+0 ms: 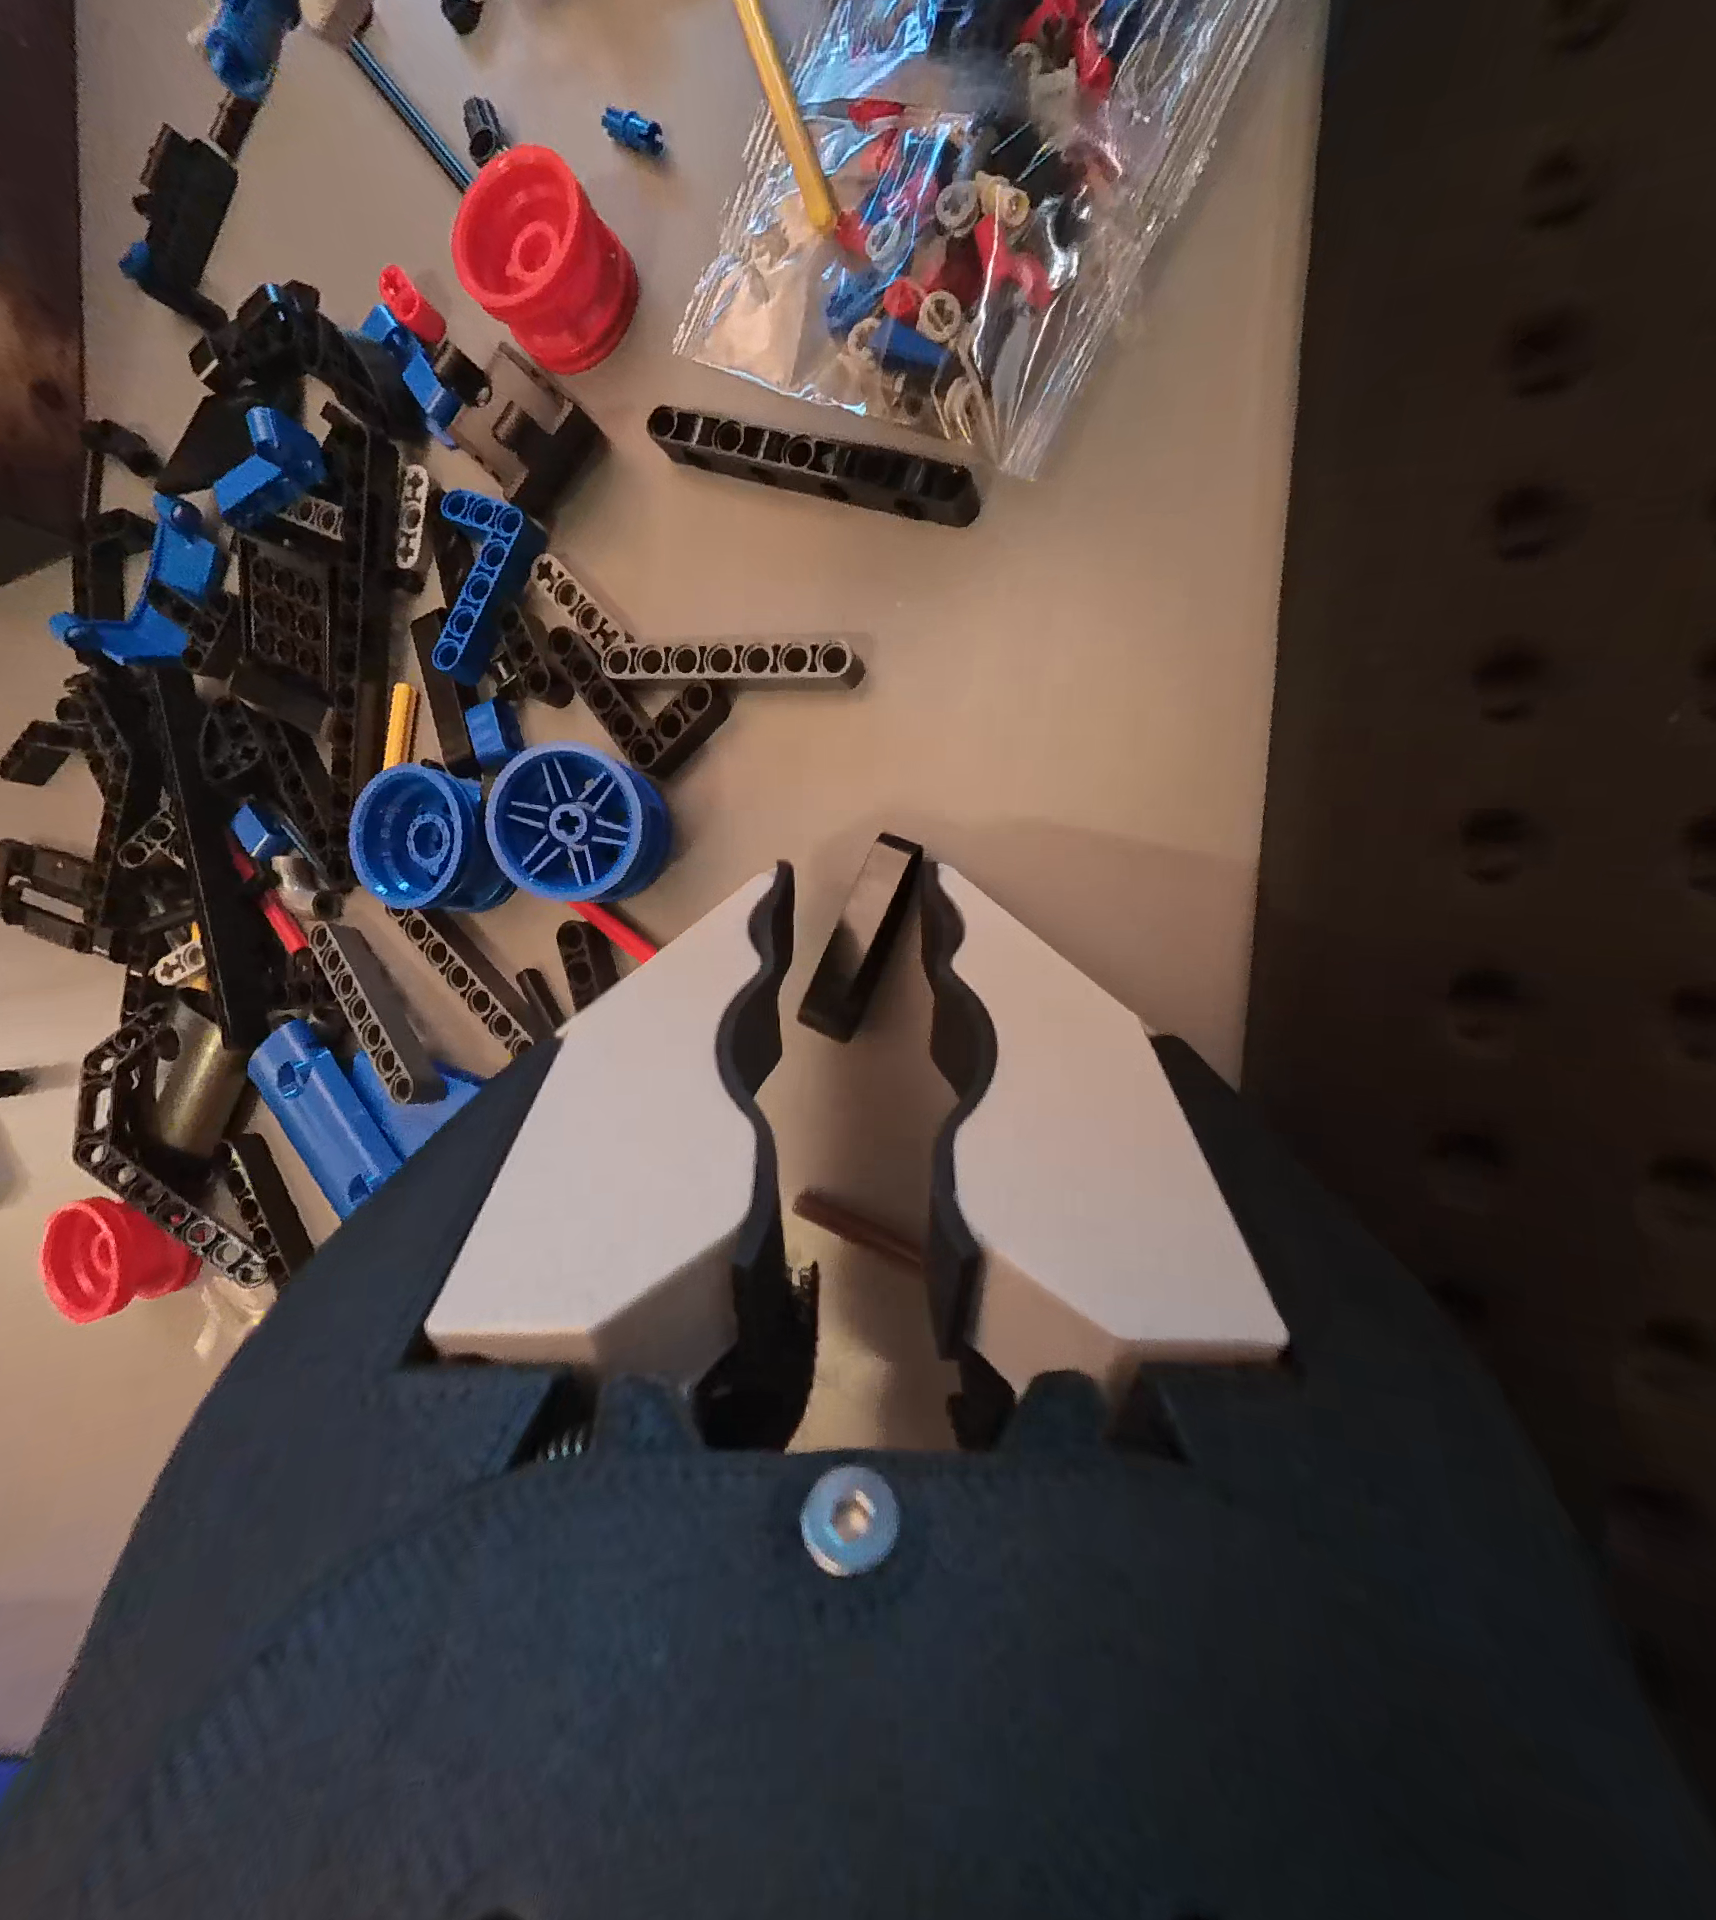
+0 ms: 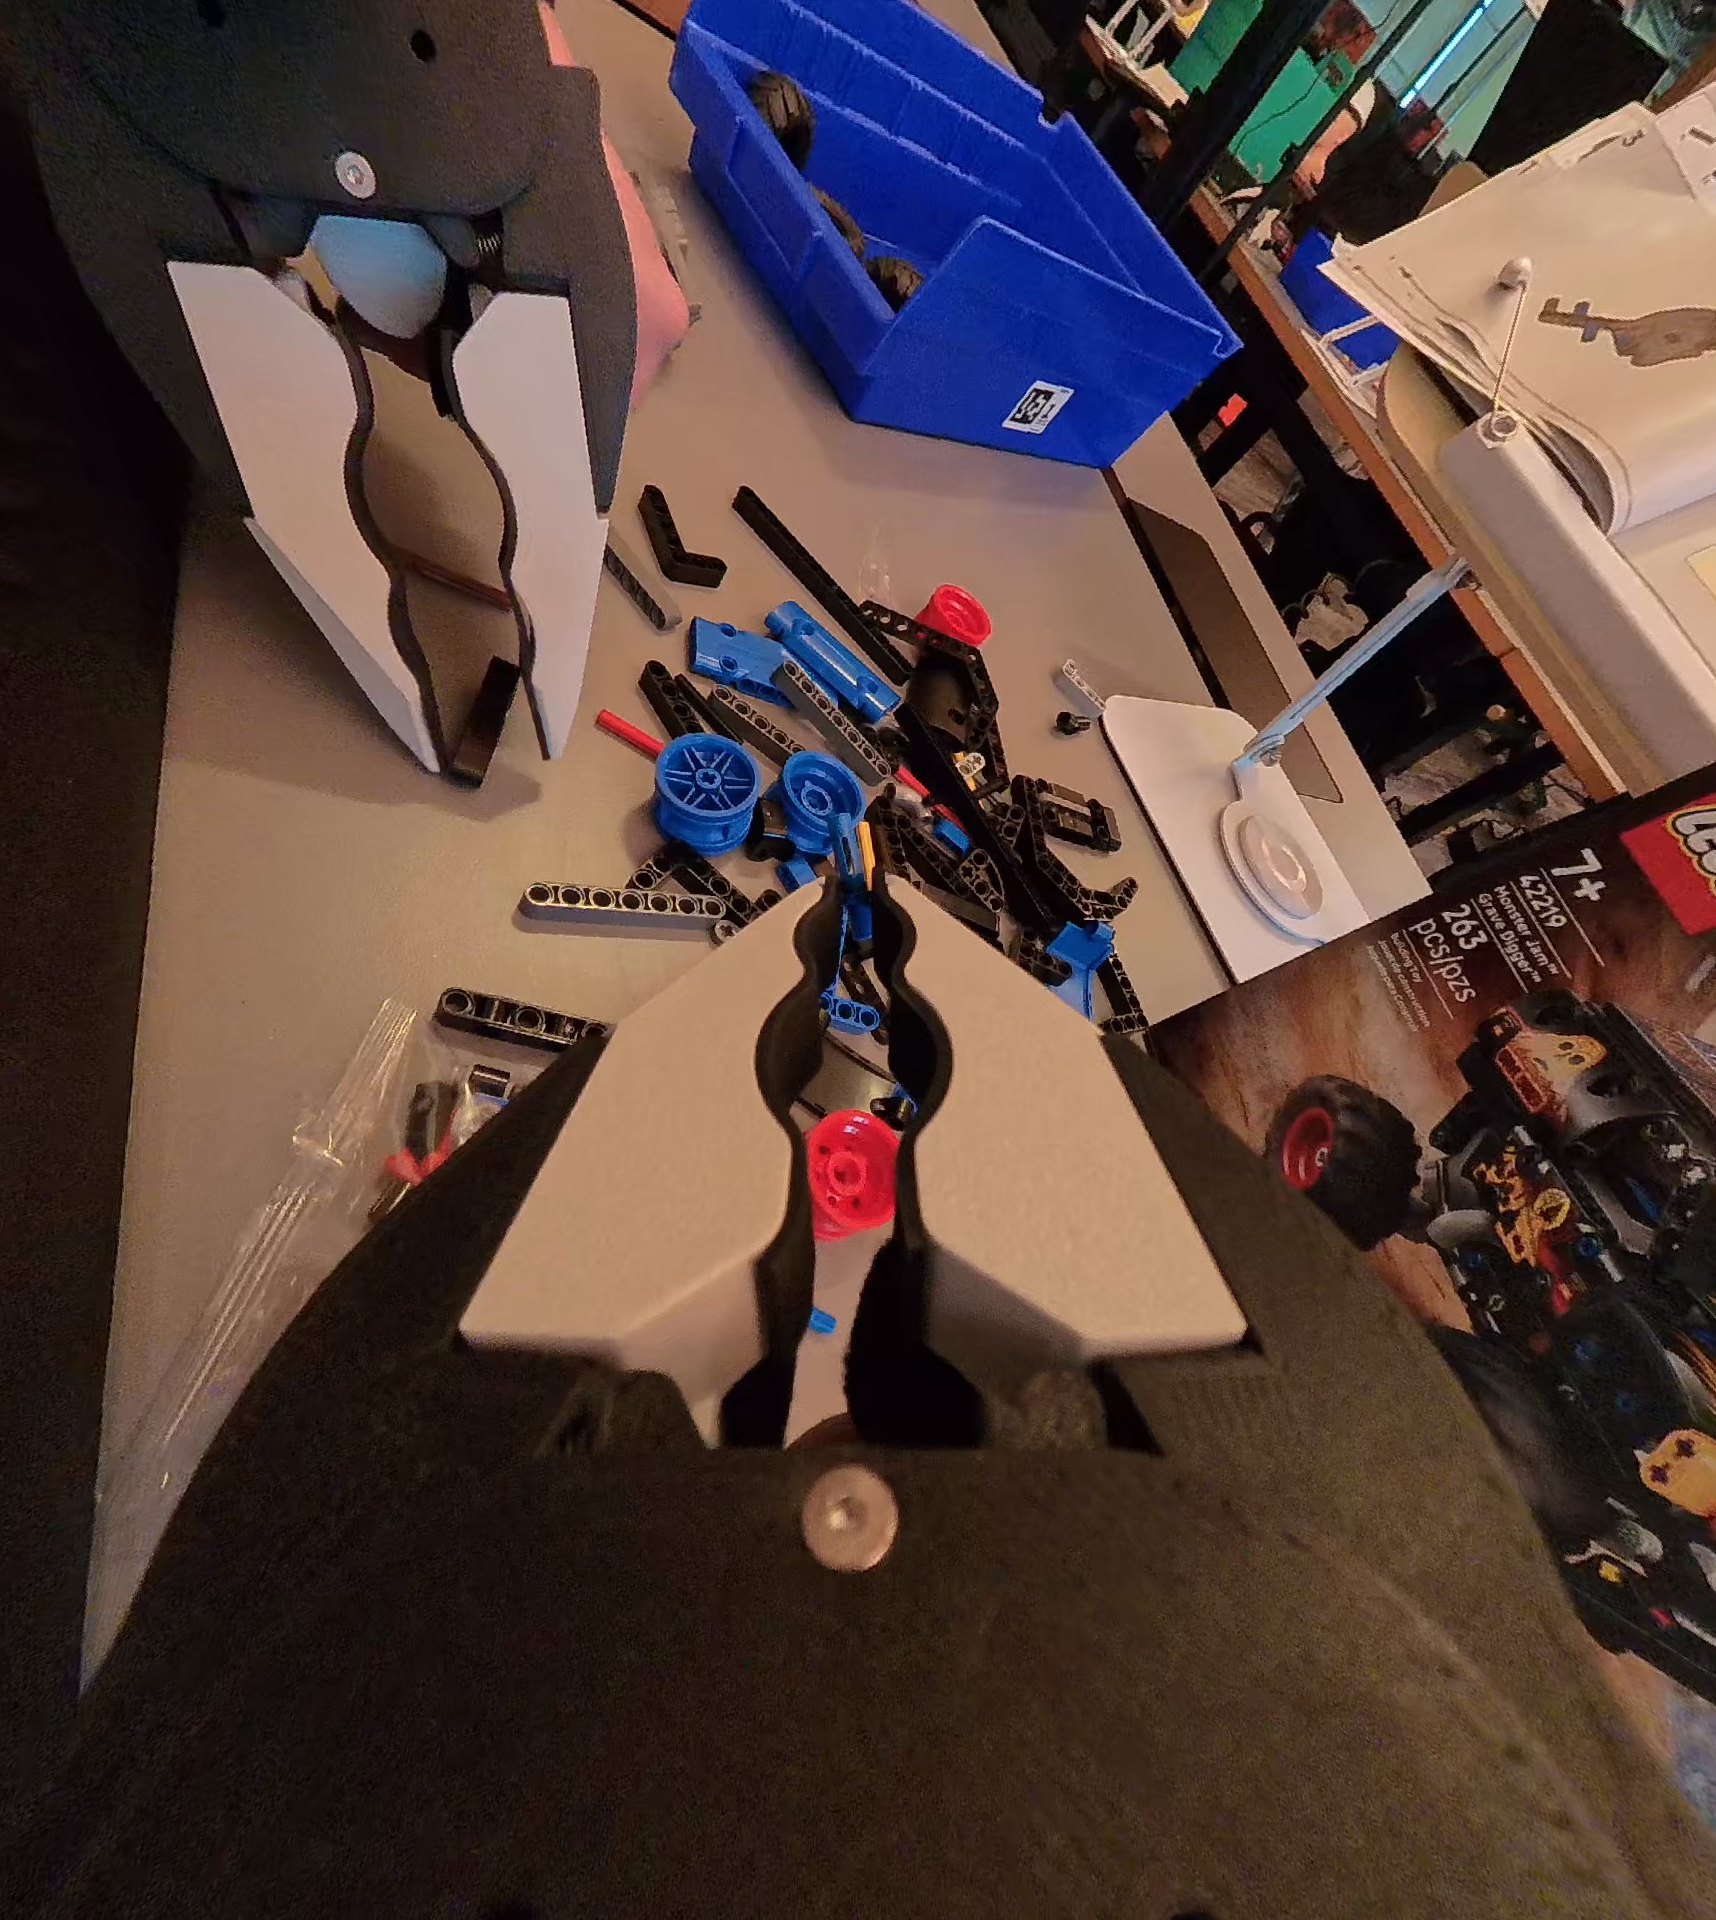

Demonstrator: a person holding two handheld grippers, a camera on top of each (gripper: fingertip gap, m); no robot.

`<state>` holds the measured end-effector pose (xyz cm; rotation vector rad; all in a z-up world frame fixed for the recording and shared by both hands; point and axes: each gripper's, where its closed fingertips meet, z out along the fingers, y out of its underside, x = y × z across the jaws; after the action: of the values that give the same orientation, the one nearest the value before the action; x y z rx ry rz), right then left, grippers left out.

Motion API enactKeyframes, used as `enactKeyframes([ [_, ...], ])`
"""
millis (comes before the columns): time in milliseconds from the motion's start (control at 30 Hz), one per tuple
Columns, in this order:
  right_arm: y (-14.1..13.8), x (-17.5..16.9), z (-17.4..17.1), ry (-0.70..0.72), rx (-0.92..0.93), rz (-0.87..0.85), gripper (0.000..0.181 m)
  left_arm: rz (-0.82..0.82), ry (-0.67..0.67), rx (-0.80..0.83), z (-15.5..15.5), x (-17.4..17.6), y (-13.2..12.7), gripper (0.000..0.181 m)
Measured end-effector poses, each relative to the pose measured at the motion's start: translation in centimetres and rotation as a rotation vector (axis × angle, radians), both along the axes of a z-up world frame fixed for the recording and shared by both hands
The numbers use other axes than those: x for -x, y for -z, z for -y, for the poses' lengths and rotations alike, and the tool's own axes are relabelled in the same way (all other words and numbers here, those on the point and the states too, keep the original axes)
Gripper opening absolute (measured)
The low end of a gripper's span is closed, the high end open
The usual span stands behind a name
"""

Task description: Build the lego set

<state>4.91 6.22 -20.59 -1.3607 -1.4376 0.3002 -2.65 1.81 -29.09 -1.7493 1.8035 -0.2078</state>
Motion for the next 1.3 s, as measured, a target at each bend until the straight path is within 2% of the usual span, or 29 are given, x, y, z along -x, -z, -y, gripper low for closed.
enactKeyframes([
  [133,-0.1,-0.1,0.0,-0.001,0.002,-0.006,0.003,0.031,-0.009,0.015,-0.3,0.6,-1.1,0.023],
  [233,-0.1,0.0,0.1,-0.005,0.002,-0.006,0.003,-0.012,0.004,0.011,-0.3,1.6,-1.0,0.024],
  [333,-0.1,0.0,0.1,-0.006,0.001,-0.003,0.003,-0.015,0.005,0.025,-0.3,2.1,-0.9,0.017],
  [400,-0.1,0.0,0.1,-0.004,0.000,-0.005,0.003,-0.037,0.034,0.020,-0.3,2.4,-0.6,0.008],
  [600,0.1,0.0,0.1,-0.001,-0.001,0.005,0.003,-0.105,0.158,0.043,-0.6,2.2,-0.6,0.012],
  [767,0.0,-0.2,-0.1,0.004,0.002,-0.001,0.003,-0.165,0.275,0.045,-0.7,2.0,-0.4,0.006],
  [1000,0.2,-0.1,0.0,-0.005,0.010,0.003,0.003,-0.304,0.461,0.248,2.1,2.7,-0.8,0.006],
  [1133,0.2,-0.2,-0.1,-0.001,0.010,0.003,0.003,-0.386,0.478,0.427,2.4,2.9,0.0,0.006],
  [1300,0.2,-0.3,-0.2,-0.001,0.016,-0.002,0.003,-0.366,0.473,0.387,0.8,1.5,0.5,0.008],
])
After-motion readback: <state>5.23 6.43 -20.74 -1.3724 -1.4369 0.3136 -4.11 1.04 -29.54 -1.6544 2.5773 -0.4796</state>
